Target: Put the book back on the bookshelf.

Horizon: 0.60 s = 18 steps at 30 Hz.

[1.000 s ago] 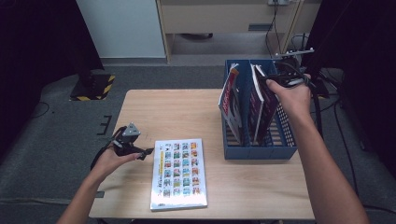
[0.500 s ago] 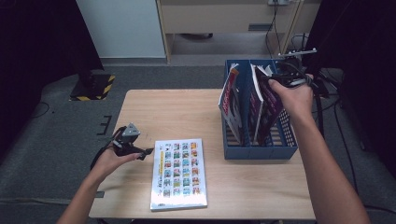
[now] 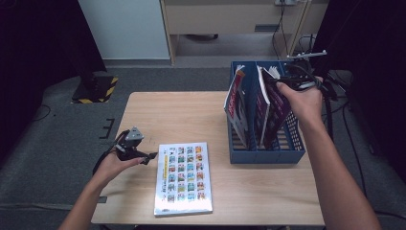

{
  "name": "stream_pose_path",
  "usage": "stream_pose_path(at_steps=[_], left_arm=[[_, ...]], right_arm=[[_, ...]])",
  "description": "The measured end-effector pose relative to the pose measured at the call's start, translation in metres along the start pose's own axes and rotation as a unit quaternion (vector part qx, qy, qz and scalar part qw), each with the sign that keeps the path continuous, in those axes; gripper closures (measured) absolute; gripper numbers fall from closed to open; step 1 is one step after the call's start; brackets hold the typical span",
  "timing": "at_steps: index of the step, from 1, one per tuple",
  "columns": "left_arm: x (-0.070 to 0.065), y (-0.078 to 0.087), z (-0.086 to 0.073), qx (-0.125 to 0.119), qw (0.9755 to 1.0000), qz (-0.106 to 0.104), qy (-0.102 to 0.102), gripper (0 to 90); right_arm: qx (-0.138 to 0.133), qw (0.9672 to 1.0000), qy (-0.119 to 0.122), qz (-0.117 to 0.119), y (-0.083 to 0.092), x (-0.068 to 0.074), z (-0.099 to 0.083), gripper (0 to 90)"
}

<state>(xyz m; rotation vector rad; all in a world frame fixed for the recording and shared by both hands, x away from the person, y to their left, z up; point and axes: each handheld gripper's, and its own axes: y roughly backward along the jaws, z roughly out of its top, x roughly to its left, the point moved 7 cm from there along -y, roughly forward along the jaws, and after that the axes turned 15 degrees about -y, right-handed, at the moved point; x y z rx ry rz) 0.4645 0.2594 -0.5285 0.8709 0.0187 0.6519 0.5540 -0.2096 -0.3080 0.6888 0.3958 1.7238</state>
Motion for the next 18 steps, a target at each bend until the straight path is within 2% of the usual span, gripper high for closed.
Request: stream_pose_path(at_steps=[8, 18], left_arm=[[-0.003, -0.002, -0.001, 0.002, 1.0000, -0.003, -0.001, 4.3], [-0.006, -0.003, 0.001, 0.002, 1.0000, -0.002, 0.001, 4.1]], right_arm=[[-0.009, 0.9999, 0.001, 0.008, 0.004, -0.001, 0.000, 50.9], [-0.032, 0.9991, 0.011, 0.025, 0.017, 0.000, -0.001, 36.4]])
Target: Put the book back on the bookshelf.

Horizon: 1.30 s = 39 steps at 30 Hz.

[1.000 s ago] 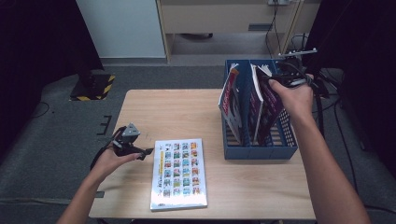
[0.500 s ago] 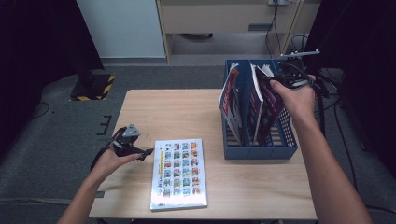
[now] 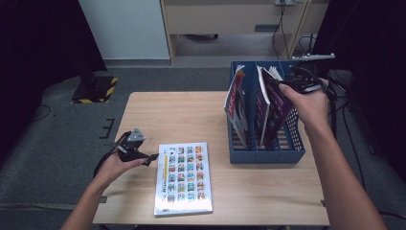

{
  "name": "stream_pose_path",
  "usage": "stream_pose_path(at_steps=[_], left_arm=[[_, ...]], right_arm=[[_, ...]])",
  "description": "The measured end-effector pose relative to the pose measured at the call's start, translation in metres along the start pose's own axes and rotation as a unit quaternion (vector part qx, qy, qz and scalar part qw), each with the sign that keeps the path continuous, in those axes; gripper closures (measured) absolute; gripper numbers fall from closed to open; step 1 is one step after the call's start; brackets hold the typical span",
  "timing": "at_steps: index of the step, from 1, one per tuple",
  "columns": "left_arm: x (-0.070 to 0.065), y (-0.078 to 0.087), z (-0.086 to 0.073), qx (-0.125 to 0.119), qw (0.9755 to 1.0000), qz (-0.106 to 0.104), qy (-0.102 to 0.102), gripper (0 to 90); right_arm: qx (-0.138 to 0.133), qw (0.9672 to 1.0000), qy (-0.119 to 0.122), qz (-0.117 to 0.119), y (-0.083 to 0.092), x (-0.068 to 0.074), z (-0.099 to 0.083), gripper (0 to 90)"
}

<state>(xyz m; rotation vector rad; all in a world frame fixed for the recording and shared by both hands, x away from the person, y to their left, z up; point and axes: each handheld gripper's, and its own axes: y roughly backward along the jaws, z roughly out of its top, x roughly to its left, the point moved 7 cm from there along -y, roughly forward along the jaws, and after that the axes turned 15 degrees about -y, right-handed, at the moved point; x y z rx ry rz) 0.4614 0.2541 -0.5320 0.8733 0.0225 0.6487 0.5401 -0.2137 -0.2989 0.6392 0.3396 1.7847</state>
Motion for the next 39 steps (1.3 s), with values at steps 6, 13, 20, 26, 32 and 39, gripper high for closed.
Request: stream_pose_path(at_steps=[6, 13, 20, 26, 32, 39], left_arm=[[-0.002, 0.000, 0.000, 0.003, 1.0000, 0.005, -0.005, 4.0], [-0.007, 0.003, 0.002, 0.000, 0.9998, 0.014, -0.012, 3.9], [-0.009, 0.003, 0.002, 0.002, 0.9998, 0.016, -0.014, 4.2], [-0.009, 0.001, 0.002, 0.005, 0.9997, 0.016, -0.016, 4.2], [-0.010, 0.001, 0.002, 0.004, 0.9997, 0.018, -0.016, 4.3], [-0.012, 0.000, 0.003, 0.001, 0.9997, 0.017, -0.019, 5.3]], right_arm=[[-0.017, 0.9997, 0.010, 0.014, 0.012, 0.006, -0.006, 25.7], [-0.025, 0.9989, 0.028, 0.029, 0.028, 0.015, -0.020, 20.5], [-0.022, 0.9982, 0.044, 0.036, 0.038, 0.020, -0.038, 15.9], [-0.011, 0.9974, 0.055, 0.045, 0.036, 0.025, -0.058, 14.3], [-0.008, 0.9967, 0.061, 0.052, 0.036, 0.029, -0.074, 13.6], [-0.001, 0.9967, 0.060, 0.055, 0.031, 0.033, -0.098, 13.1]])
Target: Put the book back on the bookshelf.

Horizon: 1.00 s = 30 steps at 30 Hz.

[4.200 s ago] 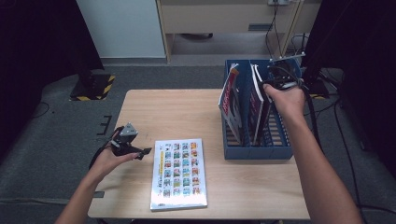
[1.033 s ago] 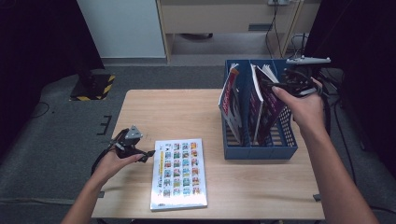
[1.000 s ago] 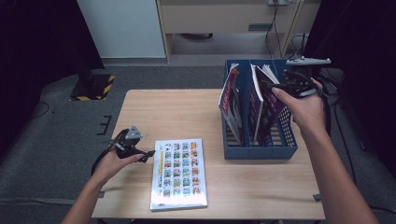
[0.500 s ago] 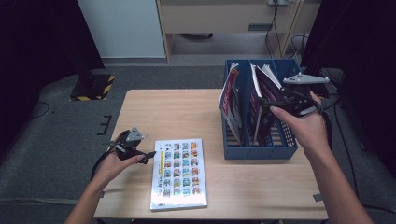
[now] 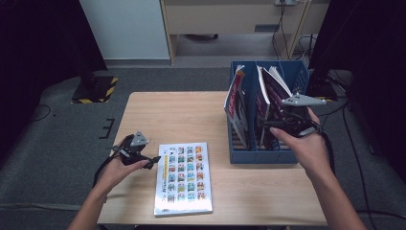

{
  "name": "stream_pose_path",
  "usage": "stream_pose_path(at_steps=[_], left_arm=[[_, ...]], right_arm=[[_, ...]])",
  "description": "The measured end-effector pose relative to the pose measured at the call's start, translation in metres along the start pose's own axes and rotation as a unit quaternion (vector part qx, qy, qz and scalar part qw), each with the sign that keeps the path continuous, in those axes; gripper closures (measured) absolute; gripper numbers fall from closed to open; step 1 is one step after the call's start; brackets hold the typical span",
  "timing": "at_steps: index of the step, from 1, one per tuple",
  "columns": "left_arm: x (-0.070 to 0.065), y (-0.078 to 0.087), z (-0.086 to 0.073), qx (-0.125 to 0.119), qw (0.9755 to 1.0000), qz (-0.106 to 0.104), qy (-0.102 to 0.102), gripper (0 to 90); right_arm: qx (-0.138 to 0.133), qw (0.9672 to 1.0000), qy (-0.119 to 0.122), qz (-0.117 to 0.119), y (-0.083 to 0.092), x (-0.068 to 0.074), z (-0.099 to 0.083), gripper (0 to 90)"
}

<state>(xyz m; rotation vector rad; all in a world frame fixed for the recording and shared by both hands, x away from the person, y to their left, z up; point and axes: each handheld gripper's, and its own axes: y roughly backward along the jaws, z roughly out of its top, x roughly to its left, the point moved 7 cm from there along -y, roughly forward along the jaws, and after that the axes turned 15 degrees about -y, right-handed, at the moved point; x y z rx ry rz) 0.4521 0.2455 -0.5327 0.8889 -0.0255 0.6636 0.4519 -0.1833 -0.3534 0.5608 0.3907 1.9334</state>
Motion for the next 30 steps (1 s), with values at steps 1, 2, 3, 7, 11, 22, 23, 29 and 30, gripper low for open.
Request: stream_pose_path(at_steps=[1, 2, 3, 7, 11, 22, 23, 29, 30], left_arm=[[0.000, 0.000, 0.000, 0.001, 1.0000, -0.001, 0.000, 5.2], [0.000, -0.001, 0.000, 0.002, 1.0000, 0.000, 0.000, 5.3], [0.000, -0.001, 0.000, 0.002, 1.0000, 0.000, 0.002, 5.3], [0.000, -0.001, 0.000, 0.002, 1.0000, 0.001, 0.001, 5.4], [-0.001, -0.001, -0.001, 0.002, 1.0000, 0.000, 0.000, 5.4], [-0.002, -0.002, 0.001, -0.001, 1.0000, 0.001, 0.001, 5.5], [-0.002, -0.003, 0.001, -0.001, 1.0000, 0.001, 0.001, 5.5], [-0.003, -0.004, 0.001, 0.002, 1.0000, -0.001, -0.001, 5.5], [-0.003, -0.004, 0.001, 0.002, 1.0000, -0.001, -0.001, 5.5]], right_arm=[[0.001, 1.0000, -0.004, 0.005, -0.001, 0.001, -0.004, 13.1], [0.003, 0.9999, -0.008, 0.010, -0.003, 0.002, -0.008, 13.1], [0.003, 0.9998, -0.011, 0.013, -0.004, 0.002, -0.011, 13.1], [0.003, 0.9996, -0.024, 0.017, -0.007, 0.001, -0.018, 13.1], [0.003, 0.9995, -0.027, 0.013, -0.008, -0.003, -0.018, 13.0], [0.012, 0.9998, -0.011, 0.013, -0.012, 0.002, -0.028, 13.6], [0.015, 0.9998, -0.007, 0.013, -0.013, 0.003, -0.029, 13.6], [0.025, 0.9996, 0.006, 0.015, -0.018, 0.012, -0.036, 13.6], [0.028, 0.9994, 0.010, 0.016, -0.019, 0.015, -0.037, 13.6]])
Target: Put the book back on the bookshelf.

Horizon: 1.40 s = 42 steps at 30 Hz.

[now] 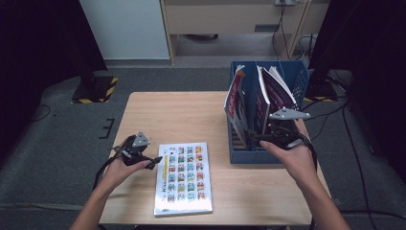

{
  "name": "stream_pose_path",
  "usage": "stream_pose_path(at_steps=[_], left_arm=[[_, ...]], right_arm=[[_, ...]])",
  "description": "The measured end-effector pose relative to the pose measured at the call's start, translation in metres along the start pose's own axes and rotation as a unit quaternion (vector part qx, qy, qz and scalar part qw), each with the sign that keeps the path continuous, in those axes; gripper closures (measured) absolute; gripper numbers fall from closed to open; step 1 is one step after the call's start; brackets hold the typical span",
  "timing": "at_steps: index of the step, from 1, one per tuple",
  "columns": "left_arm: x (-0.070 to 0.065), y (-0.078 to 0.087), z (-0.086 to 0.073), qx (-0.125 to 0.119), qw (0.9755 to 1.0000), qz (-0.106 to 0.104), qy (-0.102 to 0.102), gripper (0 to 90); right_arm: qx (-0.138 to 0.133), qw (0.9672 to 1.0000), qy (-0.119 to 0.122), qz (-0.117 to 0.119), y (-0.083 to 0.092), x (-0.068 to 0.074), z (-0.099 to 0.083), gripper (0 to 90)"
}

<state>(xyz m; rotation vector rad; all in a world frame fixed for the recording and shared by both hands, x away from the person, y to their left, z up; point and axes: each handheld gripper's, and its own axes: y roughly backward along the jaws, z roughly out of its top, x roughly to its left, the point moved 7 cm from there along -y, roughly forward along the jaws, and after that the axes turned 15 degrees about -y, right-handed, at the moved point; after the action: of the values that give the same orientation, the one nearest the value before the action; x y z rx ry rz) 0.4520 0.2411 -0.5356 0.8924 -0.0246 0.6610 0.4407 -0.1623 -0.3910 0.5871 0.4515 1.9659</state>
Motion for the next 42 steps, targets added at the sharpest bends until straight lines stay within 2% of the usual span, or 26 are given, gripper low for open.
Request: stream_pose_path(at_steps=[14, 19, 30, 42], left_arm=[[-0.003, -0.003, 0.002, -0.002, 1.0000, 0.000, -0.001, 6.2], [-0.004, -0.006, 0.000, 0.007, 1.0000, -0.005, -0.005, 6.1], [-0.007, -0.012, 0.001, 0.005, 0.9999, -0.010, -0.003, 5.9], [-0.008, -0.015, 0.002, 0.008, 0.9999, -0.013, -0.005, 6.0]], right_arm=[[0.028, 0.9990, 0.020, 0.028, -0.017, 0.029, -0.022, 16.1], [0.036, 0.9982, 0.028, 0.038, -0.026, 0.036, -0.032, 17.8], [0.062, 0.9963, 0.024, 0.054, -0.045, 0.049, -0.057, 17.4], [0.079, 0.9939, 0.027, 0.072, -0.063, 0.069, -0.072, 17.3]])
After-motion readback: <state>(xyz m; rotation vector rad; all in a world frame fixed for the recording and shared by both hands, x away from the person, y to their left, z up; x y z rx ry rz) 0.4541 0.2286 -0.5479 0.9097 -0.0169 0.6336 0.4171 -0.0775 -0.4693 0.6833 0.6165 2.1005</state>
